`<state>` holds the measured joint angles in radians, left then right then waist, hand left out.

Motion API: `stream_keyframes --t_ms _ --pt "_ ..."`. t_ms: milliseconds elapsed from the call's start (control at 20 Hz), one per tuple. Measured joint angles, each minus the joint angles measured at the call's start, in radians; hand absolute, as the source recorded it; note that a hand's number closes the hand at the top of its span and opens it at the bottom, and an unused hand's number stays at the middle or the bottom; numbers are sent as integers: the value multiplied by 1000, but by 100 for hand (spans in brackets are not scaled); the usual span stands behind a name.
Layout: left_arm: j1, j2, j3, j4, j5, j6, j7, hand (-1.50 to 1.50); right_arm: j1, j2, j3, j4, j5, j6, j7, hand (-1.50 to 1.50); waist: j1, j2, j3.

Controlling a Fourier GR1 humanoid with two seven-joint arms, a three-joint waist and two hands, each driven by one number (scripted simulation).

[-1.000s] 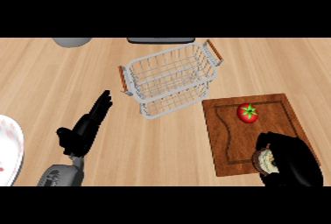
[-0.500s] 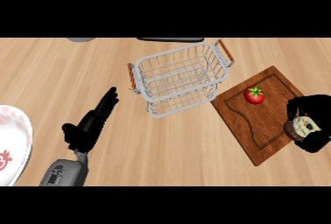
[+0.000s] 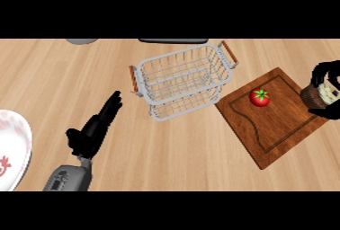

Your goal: Pick the cupcake from the cutting board and place it in the tiered basket

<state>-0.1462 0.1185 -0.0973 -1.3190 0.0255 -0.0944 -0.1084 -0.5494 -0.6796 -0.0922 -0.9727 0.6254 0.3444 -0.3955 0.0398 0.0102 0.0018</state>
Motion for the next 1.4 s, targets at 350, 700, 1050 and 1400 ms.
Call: stream_keyframes --t_ms 350,700,1050,1400 --pt "39 4 4 -32 0 0 5 0 -171 19 -95 -8 -161 142 -11 150 -22 -10 -2" --pt "29 -4 12 -29 -5 7 18 0 -384 112 -111 -105 -265 255 277 150 -32 -13 -3" --pt "16 -12 15 -40 -8 8 40 0 -576 255 -82 -99 -296 237 542 150 -29 -12 -3" --pt "7 -11 29 -14 -10 0 20 0 -704 385 -33 -44 -286 189 678 150 -27 -9 -3"
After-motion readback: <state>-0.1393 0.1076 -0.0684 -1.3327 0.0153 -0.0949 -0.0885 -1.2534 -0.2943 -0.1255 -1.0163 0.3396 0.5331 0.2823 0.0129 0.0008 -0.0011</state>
